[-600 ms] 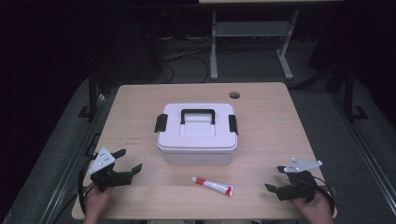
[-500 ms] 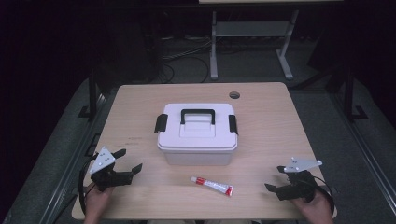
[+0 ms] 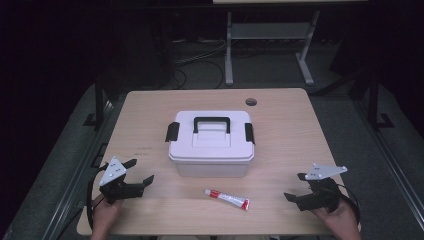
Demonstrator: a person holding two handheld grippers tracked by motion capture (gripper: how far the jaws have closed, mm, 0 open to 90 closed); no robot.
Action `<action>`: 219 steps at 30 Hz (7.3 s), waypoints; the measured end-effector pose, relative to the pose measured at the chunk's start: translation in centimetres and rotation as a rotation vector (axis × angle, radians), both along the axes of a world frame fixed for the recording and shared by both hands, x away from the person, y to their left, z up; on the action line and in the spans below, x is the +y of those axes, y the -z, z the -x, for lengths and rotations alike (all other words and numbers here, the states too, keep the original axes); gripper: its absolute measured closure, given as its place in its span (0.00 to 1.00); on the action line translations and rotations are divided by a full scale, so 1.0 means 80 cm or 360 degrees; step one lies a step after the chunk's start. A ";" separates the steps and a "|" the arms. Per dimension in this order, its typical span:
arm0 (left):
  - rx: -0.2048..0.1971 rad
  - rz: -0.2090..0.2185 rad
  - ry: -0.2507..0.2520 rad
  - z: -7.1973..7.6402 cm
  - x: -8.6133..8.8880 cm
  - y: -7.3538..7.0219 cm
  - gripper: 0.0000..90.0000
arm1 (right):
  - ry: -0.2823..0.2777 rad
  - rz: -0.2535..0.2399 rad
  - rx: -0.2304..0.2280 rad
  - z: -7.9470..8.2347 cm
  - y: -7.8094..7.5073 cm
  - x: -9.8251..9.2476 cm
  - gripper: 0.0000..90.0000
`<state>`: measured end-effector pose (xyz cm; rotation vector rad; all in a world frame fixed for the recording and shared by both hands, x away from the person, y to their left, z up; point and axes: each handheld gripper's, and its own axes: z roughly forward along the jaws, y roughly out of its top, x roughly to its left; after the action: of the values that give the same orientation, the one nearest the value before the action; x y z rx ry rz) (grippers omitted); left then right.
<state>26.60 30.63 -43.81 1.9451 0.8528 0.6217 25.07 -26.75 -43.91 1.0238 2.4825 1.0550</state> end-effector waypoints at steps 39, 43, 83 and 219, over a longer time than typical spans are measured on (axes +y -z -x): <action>-0.0008 -0.0007 -0.0039 -0.003 0.009 0.001 0.15 | -0.0378 0.0141 0.0107 -0.080 -0.112 0.042 0.16; -0.0012 -0.0007 -0.0034 -0.003 0.008 0.001 0.15 | -0.0396 0.0146 0.0110 -0.085 -0.118 0.046 0.16; -0.0012 -0.0021 -0.0041 -0.004 0.010 0.001 0.15 | -0.0643 0.0283 0.0165 -0.157 -0.184 0.123 0.16; -0.0016 -0.0010 -0.0073 -0.003 0.017 0.001 0.15 | -0.1106 0.0469 0.0209 -0.243 -0.210 0.294 0.93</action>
<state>26.85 32.02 -43.93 1.9314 0.8924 0.6616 44.50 -3.19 -27.11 0.1330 3.0677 0.7402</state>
